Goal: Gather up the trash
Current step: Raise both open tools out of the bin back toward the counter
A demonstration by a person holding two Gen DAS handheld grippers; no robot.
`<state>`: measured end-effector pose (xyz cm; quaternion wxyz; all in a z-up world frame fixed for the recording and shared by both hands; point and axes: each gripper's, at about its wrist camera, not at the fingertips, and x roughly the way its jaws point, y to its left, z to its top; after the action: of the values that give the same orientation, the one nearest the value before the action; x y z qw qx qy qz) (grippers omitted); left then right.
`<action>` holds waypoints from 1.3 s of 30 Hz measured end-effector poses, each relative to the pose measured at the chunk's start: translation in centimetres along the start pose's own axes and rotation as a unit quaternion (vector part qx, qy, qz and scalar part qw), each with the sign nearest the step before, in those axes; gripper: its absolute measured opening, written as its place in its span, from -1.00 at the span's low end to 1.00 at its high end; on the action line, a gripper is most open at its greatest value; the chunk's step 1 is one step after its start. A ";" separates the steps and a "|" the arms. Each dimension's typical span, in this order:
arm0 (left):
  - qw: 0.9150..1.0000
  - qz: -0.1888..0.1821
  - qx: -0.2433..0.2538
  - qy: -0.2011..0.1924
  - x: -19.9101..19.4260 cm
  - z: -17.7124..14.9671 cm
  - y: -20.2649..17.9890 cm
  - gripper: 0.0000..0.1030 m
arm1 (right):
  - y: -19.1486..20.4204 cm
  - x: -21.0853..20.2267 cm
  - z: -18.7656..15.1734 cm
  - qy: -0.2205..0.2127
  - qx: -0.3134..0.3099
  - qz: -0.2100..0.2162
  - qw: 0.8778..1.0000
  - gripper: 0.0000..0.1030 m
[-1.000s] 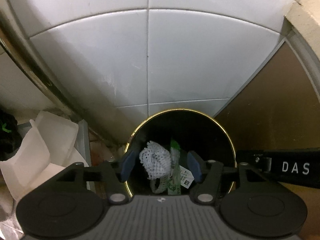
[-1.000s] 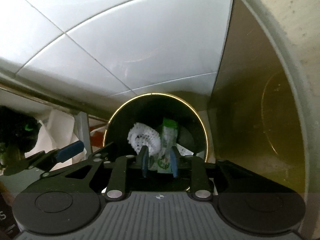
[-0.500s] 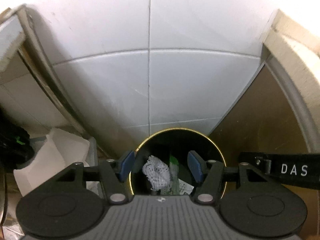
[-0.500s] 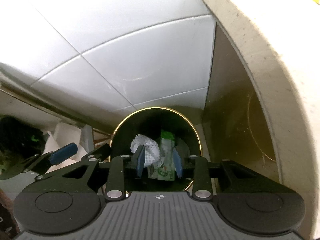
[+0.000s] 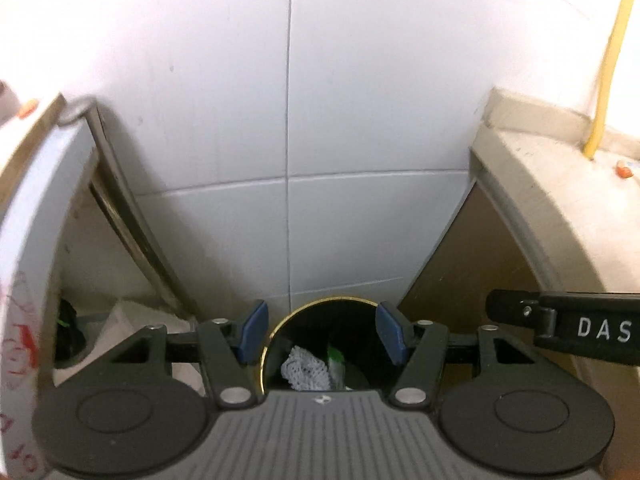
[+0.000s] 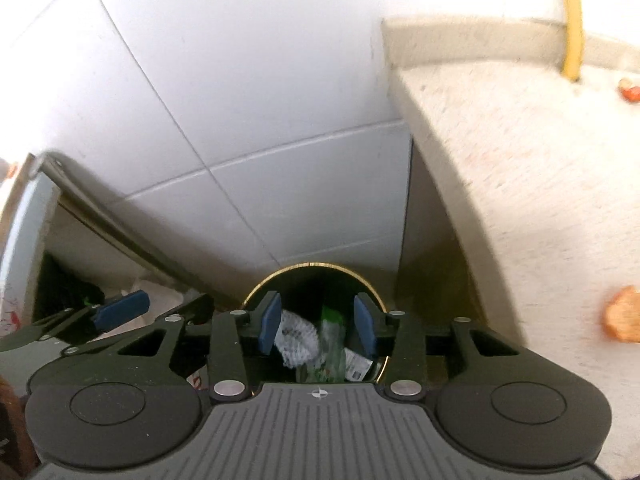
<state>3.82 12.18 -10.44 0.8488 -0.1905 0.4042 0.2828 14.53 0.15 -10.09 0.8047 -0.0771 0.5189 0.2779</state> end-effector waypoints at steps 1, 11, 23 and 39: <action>1.000 -0.002 0.002 -0.004 -0.4 0.0 -0.1 0.04 | -0.1 -0.6 -0.1 -0.007 0.001 -0.002 1.000 -0.02; 0.998 -0.028 0.036 -0.035 -4.0 0.2 -1.5 0.04 | -1.0 -5.9 -1.3 -0.067 0.005 -0.016 0.998 0.11; 0.990 -0.070 0.097 -0.078 -7.7 0.5 -5.2 0.20 | -3.4 -11.7 -3.4 -0.137 0.025 -0.044 0.989 0.25; 0.977 -0.103 0.156 -0.105 -10.5 0.5 -8.0 0.32 | -7.3 -16.9 -7.0 -0.182 0.075 -0.097 0.976 0.54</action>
<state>3.82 2.89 -1.06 0.9305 -0.0655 0.3298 0.1454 7.63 -14.99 0.37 0.9125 -0.0147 0.3729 0.1678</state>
